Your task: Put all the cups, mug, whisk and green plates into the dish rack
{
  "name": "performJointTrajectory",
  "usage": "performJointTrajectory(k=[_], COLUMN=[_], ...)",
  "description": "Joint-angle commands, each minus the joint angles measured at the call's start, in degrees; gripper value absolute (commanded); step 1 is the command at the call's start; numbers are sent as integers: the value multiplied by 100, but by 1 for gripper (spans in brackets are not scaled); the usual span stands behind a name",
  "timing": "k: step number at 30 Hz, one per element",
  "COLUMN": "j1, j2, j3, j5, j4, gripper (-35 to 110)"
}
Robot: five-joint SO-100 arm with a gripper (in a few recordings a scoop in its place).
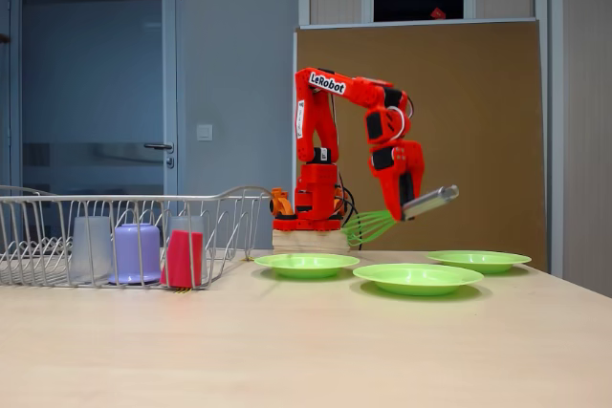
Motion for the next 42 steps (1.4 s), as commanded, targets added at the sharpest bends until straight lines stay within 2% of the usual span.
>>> performJointTrajectory(k=[1, 11, 19, 30, 42], j1=[202, 492, 967, 2487, 5432], j2=[158, -387, -800, -290, 431], j3=[-932, -3419, -4922, -5019, -4236], j5=[-580, -2180, -4667, -7242, -10266], j4=[580, 2074, 3305, 3771, 3542], gripper=[0, 0, 0, 0, 0])
